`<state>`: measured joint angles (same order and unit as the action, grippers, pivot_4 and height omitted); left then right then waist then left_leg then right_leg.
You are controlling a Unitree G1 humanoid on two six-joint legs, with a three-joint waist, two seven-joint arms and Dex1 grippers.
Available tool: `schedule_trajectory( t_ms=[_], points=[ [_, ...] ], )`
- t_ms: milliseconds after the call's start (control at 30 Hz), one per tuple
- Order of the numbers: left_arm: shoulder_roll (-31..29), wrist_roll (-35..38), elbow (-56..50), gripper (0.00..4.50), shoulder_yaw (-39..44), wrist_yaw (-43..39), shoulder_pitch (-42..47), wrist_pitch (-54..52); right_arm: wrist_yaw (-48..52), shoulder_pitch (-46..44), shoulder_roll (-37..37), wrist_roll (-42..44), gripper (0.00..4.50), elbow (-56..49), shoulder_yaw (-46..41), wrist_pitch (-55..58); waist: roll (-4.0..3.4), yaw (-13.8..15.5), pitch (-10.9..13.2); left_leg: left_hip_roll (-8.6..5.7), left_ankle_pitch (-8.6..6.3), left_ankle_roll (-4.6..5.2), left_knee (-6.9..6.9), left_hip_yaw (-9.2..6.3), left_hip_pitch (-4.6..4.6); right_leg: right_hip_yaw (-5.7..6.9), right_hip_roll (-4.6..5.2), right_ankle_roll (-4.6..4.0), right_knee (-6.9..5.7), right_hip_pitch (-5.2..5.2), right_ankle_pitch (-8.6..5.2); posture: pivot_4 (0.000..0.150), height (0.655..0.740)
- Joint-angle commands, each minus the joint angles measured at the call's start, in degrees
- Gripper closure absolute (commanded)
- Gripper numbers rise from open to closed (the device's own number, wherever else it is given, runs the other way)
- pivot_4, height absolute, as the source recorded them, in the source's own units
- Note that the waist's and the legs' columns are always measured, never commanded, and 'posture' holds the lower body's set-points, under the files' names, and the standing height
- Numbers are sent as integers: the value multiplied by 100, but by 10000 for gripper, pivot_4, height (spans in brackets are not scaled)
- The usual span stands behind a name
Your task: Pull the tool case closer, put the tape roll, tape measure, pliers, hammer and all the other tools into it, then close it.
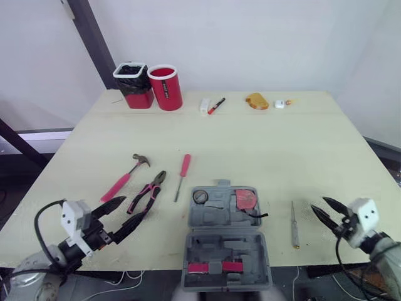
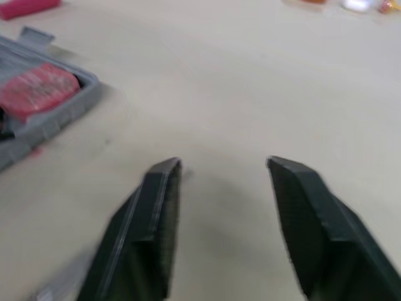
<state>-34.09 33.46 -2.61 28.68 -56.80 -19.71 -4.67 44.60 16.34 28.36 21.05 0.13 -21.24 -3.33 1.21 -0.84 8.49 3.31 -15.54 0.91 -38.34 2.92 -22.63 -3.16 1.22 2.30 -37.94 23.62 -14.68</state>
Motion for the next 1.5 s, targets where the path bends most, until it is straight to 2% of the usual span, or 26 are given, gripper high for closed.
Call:
schedule_trajectory(
  t_ms=[33,100,300,833,1133,1267,1500],
  points=[
    [4,-65,391,0,385,64,-112,287,84,365,-10,474,7884,-165,-587,-174,0,-1,0,0,0,0,1,0,0,-1,0,0,1,0,0,1500,7400],
    [-3,-111,663,0,489,67,-145,408,113,549,-75,655,1027,-149,-779,-198,2,-1,0,1,0,0,-1,0,1,-1,0,2,0,0,-1,1500,7400],
    [-56,-276,1370,0,652,135,-118,668,235,962,-228,736,1027,431,-1074,-510,4,2,-2,2,0,0,-2,-3,5,0,7,16,1,-1,-9,1500,7400],
    [74,-304,1391,0,517,317,11,761,665,928,-183,743,1027,1119,-969,-971,4,3,-5,-1,0,0,-1,-5,6,0,22,2,0,-1,-1,1500,7400],
    [107,-372,892,0,247,610,152,477,1073,863,-41,918,1027,319,-654,-610,3,5,-6,-1,0,0,-2,-6,8,-2,23,3,-2,-2,1,1500,7400],
    [129,-572,609,0,-65,1132,475,65,1187,602,137,1114,1027,-606,-189,-94,1,9,-8,-3,0,0,-2,-5,9,0,20,3,-3,-5,1,1500,7400],
    [-2,-763,437,0,-548,1668,1170,-766,1537,57,473,1406,1027,-1379,444,597,4,21,-8,-7,0,0,-4,-5,5,8,16,21,-3,-9,12,1500,7400]
  ],
)
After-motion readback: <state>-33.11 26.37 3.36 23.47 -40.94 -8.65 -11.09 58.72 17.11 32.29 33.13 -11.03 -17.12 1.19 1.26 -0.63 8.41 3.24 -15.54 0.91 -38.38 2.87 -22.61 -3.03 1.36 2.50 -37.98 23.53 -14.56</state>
